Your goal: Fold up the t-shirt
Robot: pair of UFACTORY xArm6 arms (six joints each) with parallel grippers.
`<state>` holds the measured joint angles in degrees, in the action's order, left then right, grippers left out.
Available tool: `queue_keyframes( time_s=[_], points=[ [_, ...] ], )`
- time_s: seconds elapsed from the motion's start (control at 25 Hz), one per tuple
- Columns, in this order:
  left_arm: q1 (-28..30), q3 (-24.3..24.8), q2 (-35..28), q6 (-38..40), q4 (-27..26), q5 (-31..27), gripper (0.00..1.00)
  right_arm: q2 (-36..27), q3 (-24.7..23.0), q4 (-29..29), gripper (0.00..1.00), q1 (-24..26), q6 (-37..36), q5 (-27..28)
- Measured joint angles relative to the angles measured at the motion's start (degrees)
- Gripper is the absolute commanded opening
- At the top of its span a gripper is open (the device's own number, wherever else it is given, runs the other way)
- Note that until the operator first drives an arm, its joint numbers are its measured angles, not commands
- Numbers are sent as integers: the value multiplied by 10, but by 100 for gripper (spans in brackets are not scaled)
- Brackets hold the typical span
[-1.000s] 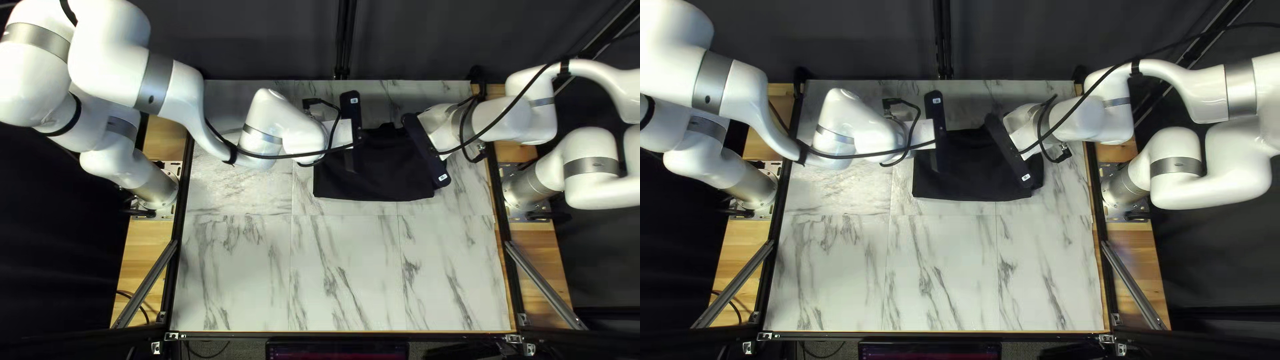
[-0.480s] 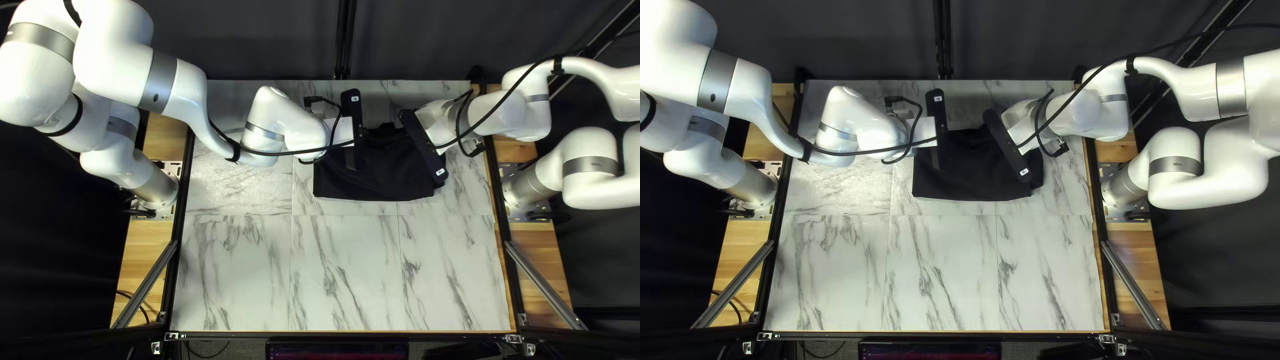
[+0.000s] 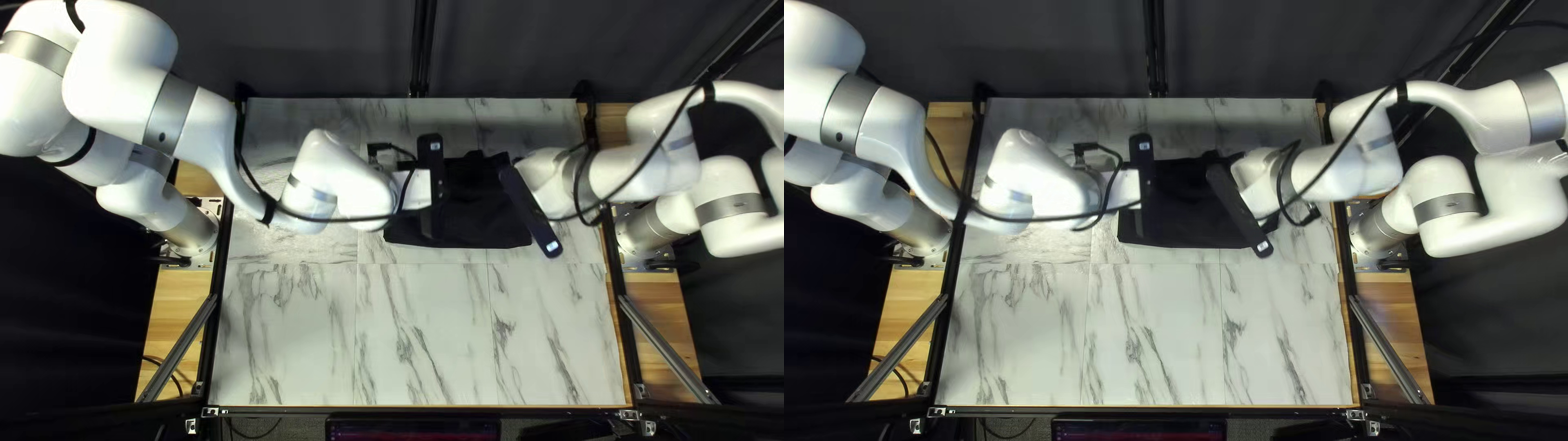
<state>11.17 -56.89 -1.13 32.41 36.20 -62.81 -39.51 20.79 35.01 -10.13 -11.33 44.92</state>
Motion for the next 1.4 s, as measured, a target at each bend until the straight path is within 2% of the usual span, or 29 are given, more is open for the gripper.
queue_keyframes(
  time_s=[0.2,0.52,0.84,1.2,1.4],
  points=[
    [33,-21,20,16,-3,-11,0,19,14,15,0,-69,63,33],
    [83,-50,49,38,-17,-26,0,64,37,26,0,-145,141,53],
    [129,-77,76,63,-39,-47,0,86,53,28,0,-201,194,74],
    [181,-153,116,79,-54,-108,0,120,98,32,0,-257,236,114],
    [207,-190,137,90,-60,-138,0,140,110,37,0,-274,253,117]
  ],
)
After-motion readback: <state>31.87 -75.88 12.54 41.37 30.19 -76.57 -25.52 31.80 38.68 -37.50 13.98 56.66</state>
